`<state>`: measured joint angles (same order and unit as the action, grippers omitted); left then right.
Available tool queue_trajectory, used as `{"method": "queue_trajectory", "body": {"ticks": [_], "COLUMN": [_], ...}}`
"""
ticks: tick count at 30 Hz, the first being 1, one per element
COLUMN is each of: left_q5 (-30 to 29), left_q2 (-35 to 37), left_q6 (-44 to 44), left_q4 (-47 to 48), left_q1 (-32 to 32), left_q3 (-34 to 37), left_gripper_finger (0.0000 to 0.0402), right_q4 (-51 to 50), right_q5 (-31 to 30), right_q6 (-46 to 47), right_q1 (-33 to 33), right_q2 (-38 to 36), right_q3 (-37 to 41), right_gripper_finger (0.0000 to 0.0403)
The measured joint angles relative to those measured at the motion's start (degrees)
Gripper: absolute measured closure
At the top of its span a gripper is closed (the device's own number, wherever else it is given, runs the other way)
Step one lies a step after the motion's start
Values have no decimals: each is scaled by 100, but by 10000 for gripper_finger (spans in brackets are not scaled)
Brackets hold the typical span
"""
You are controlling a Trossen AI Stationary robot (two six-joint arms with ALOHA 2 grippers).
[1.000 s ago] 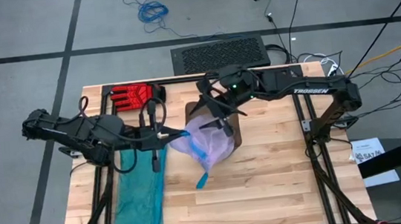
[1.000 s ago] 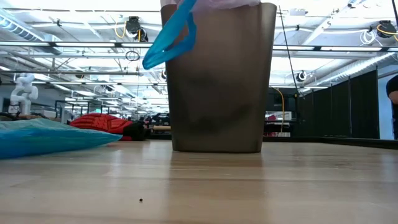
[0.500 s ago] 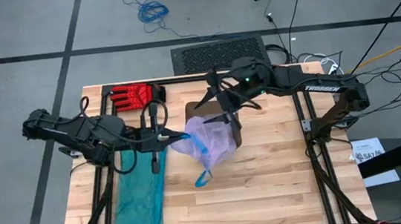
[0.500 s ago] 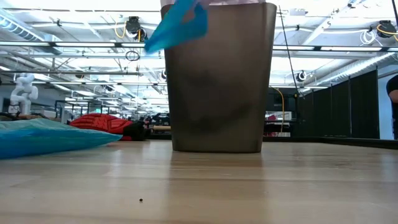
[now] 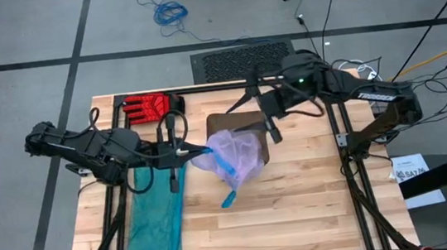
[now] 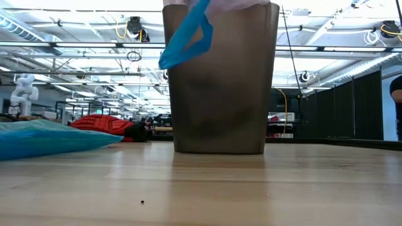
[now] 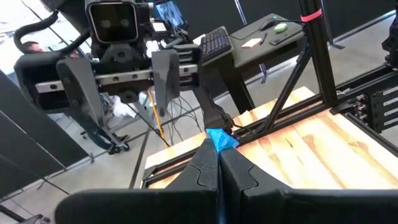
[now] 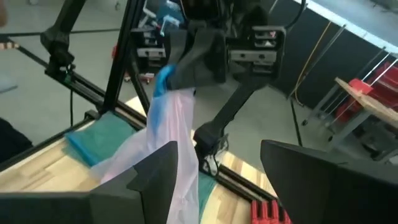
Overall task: Place trash/remove bag and relplace
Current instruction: Remove the pink trash bag from the black trash bin
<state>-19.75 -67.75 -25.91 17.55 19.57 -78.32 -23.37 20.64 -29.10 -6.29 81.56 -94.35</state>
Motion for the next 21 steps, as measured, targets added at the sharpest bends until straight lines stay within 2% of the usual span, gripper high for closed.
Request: {"method": "queue_trajectory", "body": {"ticks": [5, 10, 15, 21], "left_q5": [0, 39, 125, 136], "left_q2": [0, 0, 0, 0], "left_q6": [-2, -3, -10, -1], "left_q4": [-93, -182, -180, -201], "left_q1": [0, 0, 0, 0], "left_q3": [0, 0, 0, 0], "left_gripper_finger": [402, 402, 402, 402], "right_q4": [76, 16, 183, 392], "right_q5": [79, 439, 549, 1635], "right_q6": [176, 191, 354, 365], "right_q1": [-45, -172, -348, -385], "right_q2": [217, 852, 1324, 1601], "right_q3": [0, 9, 9, 4], "right_gripper_finger": [179, 179, 179, 180]}}
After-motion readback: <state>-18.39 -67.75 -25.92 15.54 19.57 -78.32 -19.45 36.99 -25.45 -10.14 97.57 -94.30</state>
